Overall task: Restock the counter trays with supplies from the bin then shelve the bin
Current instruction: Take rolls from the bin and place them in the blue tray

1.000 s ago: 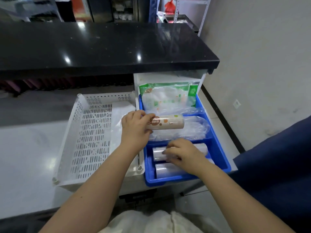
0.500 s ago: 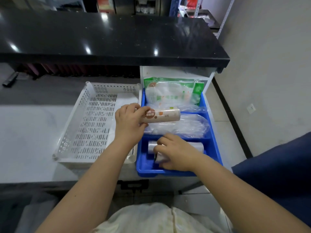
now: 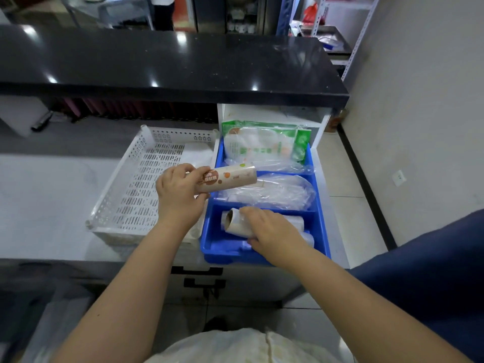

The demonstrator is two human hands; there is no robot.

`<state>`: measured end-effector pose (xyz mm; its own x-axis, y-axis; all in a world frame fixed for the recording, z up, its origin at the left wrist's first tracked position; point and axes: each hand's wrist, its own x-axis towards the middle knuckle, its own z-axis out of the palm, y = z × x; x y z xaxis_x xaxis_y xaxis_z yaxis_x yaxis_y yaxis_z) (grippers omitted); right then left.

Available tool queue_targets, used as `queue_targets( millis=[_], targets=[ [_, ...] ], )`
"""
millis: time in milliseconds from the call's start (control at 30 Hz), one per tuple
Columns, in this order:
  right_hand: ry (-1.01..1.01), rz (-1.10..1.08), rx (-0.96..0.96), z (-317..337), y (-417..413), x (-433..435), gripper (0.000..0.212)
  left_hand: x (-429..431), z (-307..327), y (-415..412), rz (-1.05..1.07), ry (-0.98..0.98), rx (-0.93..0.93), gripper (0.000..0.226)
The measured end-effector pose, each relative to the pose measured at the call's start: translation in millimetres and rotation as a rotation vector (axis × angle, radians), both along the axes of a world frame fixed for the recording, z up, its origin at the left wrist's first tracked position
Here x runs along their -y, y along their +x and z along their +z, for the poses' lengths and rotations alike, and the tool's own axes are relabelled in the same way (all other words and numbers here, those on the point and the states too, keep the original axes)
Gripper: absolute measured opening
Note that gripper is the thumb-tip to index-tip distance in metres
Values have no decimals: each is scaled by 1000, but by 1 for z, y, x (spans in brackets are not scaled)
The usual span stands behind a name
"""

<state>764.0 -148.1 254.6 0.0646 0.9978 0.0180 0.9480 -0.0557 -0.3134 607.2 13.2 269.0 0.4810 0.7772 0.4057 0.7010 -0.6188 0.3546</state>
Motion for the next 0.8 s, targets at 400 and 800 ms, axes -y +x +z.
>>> queue_targets(
  millis=[400, 800],
  targets=[
    [423, -153, 108, 72, 55, 23, 59, 58, -10, 15, -169, -113, -157, 57],
    [275, -189, 128, 28, 45, 29, 61, 89, -36, 29, -346, -205, -240, 61]
  ],
)
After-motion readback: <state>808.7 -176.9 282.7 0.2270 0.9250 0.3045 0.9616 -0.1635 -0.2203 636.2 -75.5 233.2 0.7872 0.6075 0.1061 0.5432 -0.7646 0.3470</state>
